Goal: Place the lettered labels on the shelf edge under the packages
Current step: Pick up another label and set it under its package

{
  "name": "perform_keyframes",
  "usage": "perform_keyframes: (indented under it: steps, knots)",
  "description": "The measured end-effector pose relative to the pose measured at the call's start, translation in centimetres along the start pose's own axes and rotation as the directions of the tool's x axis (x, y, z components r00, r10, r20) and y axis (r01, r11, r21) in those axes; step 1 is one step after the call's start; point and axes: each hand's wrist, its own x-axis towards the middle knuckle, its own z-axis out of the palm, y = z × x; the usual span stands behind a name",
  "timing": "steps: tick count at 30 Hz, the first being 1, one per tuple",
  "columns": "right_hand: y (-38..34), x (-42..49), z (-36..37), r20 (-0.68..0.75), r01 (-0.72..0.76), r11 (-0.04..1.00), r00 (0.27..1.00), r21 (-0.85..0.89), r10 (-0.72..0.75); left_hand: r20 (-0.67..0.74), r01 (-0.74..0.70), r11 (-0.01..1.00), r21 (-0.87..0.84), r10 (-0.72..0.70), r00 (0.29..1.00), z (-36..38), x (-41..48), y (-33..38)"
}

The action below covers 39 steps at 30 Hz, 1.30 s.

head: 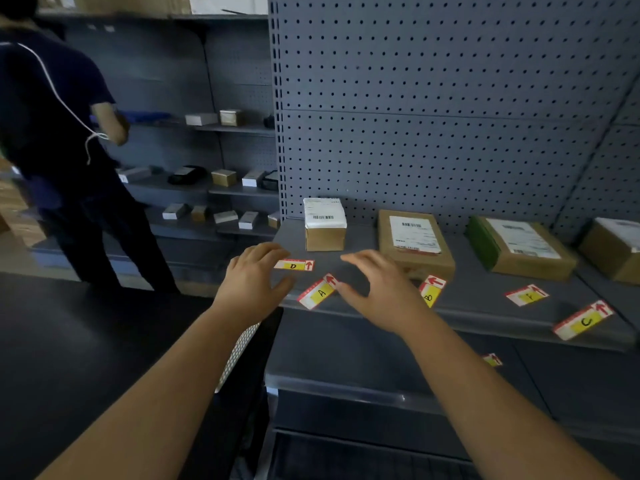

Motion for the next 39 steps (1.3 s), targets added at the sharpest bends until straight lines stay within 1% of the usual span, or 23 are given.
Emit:
perform_keyframes:
  steps: [5, 9, 16, 21, 27, 30, 39]
  knots:
    - [-0.2, 0.9, 2.6, 0.032, -0.062, 0.998, 0.997, -0.028, 0.063, 0.067, -0.014, 0.999, -0.033, 0.016, 0.998, 1.4, 0.9, -2.9]
    - [-0.2, 1.3, 3.5, 0.043, -0.11, 0.993, 0.993, -0.041, 0.112, 0.094, -0.009, 0.998, -0.059, 0.015, 0.995, 2.4, 1.5, -4.1]
    - [0.6, 3.8, 4.2, 0.036, -0.098, 0.995, 0.994, -0.034, 0.099, 0.097, -0.005, 0.997, -0.071, 0.012, 0.995, 3.9, 3.6, -5.6]
    - [1.6, 5.6, 4.3, 0.027, -0.095, 0.995, 0.995, -0.03, 0.096, 0.14, 0.02, 0.999, -0.039, -0.015, 0.99, 4.4, 5.6, -6.6]
    - [1.9, 6.8, 4.7, 0.042, -0.098, 0.995, 0.994, -0.006, 0.099, 0.21, 0.018, 1.0, -0.016, -0.015, 0.978, 5.2, 7.0, -7.4]
    - [1.8, 7.3, 4.6, 0.015, -0.097, 0.995, 0.995, 0.022, 0.096, 0.235, 0.025, 0.999, -0.023, -0.019, 0.972, 5.6, 7.4, -7.9]
    - [2.1, 8.4, 4.1, 0.025, -0.119, 0.993, 0.993, 0.029, 0.118, 0.399, 0.041, 0.999, 0.007, -0.04, 0.916, 6.5, 8.5, -8.9]
